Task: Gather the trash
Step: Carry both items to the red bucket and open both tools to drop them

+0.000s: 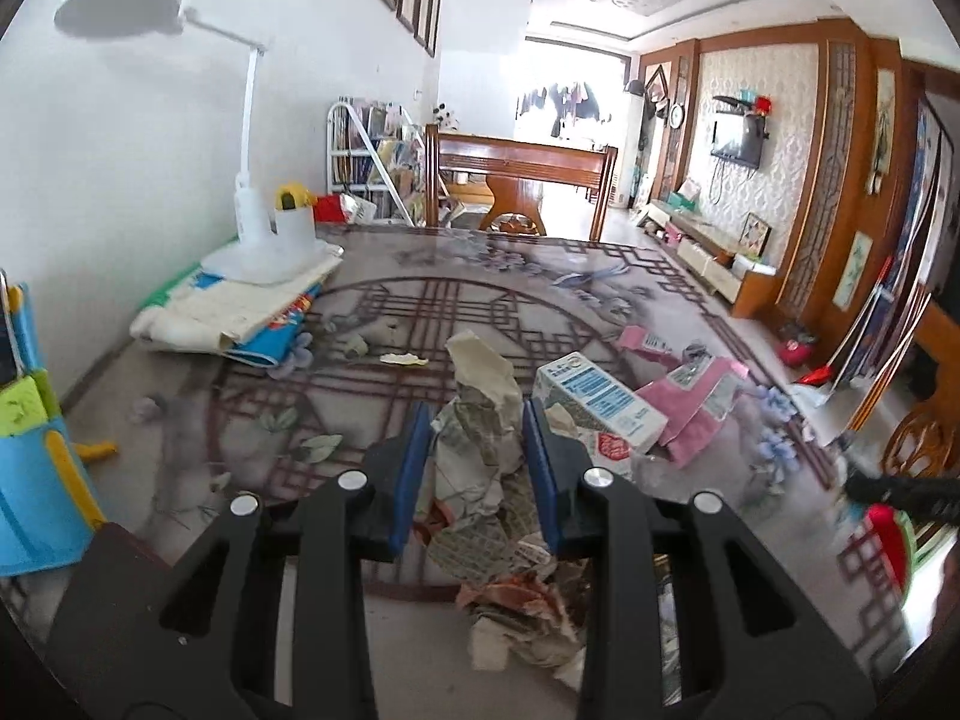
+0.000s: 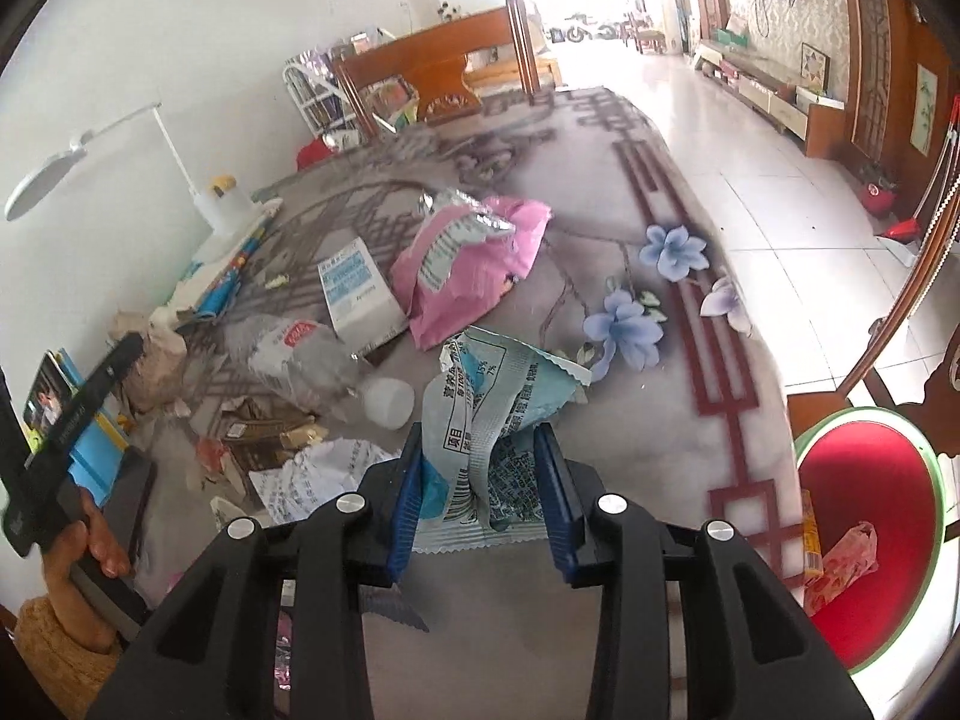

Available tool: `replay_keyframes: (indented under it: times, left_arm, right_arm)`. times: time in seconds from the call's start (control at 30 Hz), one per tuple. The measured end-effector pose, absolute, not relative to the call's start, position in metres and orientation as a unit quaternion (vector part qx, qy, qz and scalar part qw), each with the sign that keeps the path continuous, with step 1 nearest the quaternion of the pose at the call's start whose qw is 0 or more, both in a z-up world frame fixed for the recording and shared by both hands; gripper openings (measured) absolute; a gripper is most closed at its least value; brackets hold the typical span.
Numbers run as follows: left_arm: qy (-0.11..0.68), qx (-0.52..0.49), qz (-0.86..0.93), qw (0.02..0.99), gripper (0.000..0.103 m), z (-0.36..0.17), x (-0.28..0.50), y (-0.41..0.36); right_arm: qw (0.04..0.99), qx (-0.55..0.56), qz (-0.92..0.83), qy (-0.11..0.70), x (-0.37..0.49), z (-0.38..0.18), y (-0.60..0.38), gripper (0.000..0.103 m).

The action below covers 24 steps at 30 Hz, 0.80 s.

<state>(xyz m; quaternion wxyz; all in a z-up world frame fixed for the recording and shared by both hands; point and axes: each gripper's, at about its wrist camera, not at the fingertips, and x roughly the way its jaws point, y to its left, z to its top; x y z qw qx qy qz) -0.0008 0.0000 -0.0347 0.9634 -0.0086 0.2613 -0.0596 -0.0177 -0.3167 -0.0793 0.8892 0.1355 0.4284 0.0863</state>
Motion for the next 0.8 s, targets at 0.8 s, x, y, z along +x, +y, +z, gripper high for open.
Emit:
replay_keyframes:
  times: [0.8]
  left_arm:
    - [0.292, -0.033, -0.183, 0.938, 0.031, -0.009, -0.048, -0.127]
  right_arm:
    - [0.929, 0.181, 0.007, 0.324, -0.082, -0.053, -0.424, 0.034]
